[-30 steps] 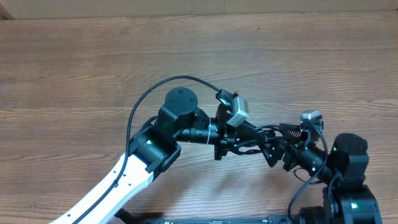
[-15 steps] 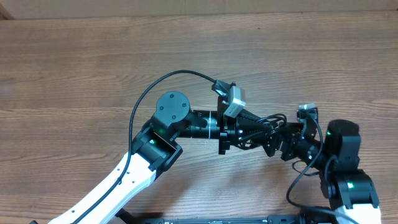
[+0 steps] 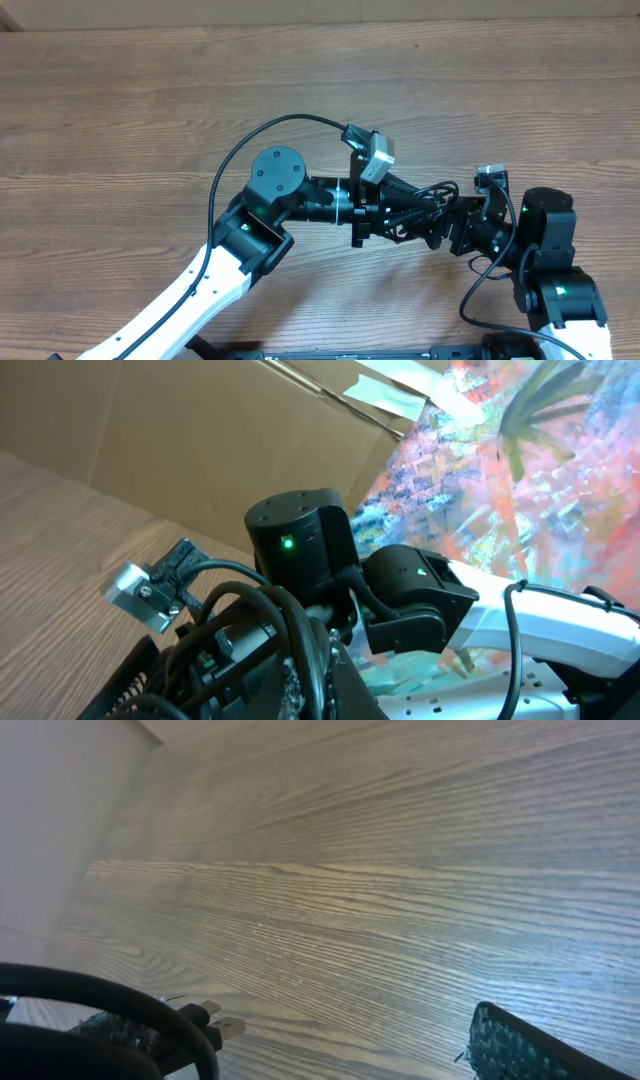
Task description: Untangle cables
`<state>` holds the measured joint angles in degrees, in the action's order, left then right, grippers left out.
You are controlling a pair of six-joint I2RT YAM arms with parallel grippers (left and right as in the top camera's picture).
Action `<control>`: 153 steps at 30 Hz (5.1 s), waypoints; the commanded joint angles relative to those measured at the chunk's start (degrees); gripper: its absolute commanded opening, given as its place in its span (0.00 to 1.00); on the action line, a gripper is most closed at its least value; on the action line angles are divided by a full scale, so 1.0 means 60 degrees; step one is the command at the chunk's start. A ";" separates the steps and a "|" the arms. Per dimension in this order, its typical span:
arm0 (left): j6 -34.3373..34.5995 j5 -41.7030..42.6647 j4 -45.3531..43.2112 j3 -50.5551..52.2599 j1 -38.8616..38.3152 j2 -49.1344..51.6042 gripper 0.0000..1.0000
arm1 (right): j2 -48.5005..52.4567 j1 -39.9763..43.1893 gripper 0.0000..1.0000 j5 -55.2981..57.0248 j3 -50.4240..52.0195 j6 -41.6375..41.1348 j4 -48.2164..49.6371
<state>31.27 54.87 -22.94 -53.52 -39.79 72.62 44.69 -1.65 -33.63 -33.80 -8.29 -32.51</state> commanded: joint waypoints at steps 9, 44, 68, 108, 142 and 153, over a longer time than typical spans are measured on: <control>-0.0459 0.0532 0.0648 -0.0492 0.0448 -0.0481 0.04 | 0.0233 0.0018 0.99 -0.0776 0.0317 0.0211 0.0466; -0.1647 0.0178 0.2998 -0.0492 0.2189 -0.0481 0.04 | 0.0215 0.0018 1.00 -0.3351 0.0299 0.0131 0.2062; -0.1960 -0.0459 0.3213 -0.0492 0.2244 -0.0481 0.04 | 0.0215 0.0244 1.00 -0.5847 0.0299 -0.0907 0.3665; -0.1457 -0.1413 0.2248 -0.0492 -0.0146 -0.0481 0.04 | 0.0219 0.0142 0.50 -0.4473 0.0302 -0.1927 0.4033; -0.1512 -0.4543 0.6400 -0.0492 0.2014 -0.0481 0.05 | 0.0215 0.0178 0.04 -0.8094 0.0299 -0.1982 0.5712; -0.1938 -0.6852 0.8681 -0.0492 0.2022 -0.0481 0.04 | 0.0219 0.0178 0.04 -0.8083 0.0302 -0.2674 0.6546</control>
<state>21.19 22.50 26.30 -55.61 -28.36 70.70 46.39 -0.62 -81.06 -32.01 -22.31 4.05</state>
